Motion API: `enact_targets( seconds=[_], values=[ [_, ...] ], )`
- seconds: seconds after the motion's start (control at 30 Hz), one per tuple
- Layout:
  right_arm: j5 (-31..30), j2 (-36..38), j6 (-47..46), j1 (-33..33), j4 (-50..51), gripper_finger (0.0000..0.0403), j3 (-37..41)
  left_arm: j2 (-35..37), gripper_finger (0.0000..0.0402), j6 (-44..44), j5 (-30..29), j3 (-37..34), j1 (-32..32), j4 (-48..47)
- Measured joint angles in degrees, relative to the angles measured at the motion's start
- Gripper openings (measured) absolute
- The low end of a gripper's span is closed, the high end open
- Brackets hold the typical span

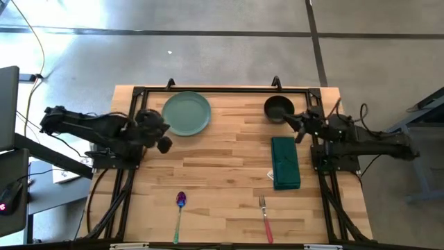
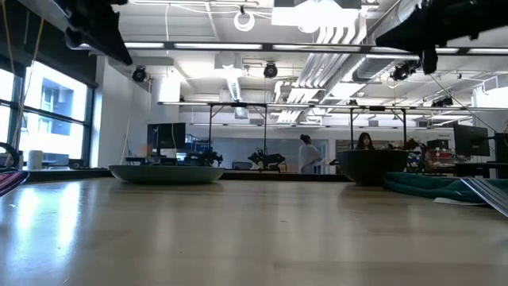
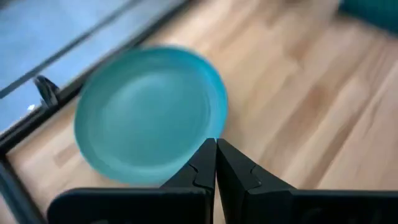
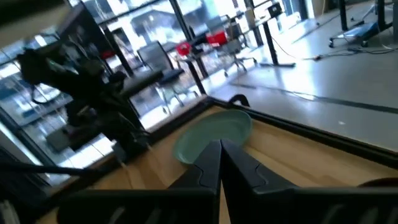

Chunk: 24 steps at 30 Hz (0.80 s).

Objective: Set table place
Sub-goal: Move the green plate from the top left to the center on the table

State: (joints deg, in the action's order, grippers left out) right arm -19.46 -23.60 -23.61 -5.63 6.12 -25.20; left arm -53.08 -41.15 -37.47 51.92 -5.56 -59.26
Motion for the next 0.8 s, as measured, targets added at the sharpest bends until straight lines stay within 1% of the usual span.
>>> enact_targets(
  seconds=[0.07, 0.17, 0.27, 0.33, 0.43, 0.53, 0.67, 0.8],
  values=[
    [0.1, -4.0, 1.7, 0.0, 2.1, 0.0000, -4.3, -4.4, 0.0001, 1.5, 3.2, 1.4, 0.9, -1.6],
    [0.7, -9.4, 4.2, 0.0, 4.4, 0.0000, -10.6, -10.4, 0.0011, 6.1, 9.1, 2.7, 4.7, -0.5],
    [1.2, -14.0, 5.7, 0.0, 7.6, 0.0000, -16.9, -15.8, 0.0038, 11.9, 14.7, 3.9, 9.7, 2.8],
    [1.8, -16.5, 7.5, 0.0, 10.2, 0.0000, -20.7, -18.9, 0.0061, 15.4, 17.5, 5.1, 12.7, 4.9],
    [3.4, -19.6, 9.4, 0.0, 13.3, 0.0000, -25.2, -22.9, 0.0093, 18.6, 18.8, 7.1, 16.5, 6.2],
    [4.3, -21.7, 10.6, 0.0, 15.0, 0.0000, -28.3, -26.4, 0.0115, 16.9, 19.1, 9.7, 20.3, 5.8],
    [4.4, -23.3, 12.7, 0.0, 15.9, 0.0000, -30.3, -31.5, 0.0133, 15.9, 24.1, 13.4, 25.9, 1.4],
    [4.3, -23.4, 13.6, -0.1, 16.1, 0.0000, -30.3, -35.8, 0.0143, 19.4, 25.5, 15.1, 29.3, -0.4]
  ],
)
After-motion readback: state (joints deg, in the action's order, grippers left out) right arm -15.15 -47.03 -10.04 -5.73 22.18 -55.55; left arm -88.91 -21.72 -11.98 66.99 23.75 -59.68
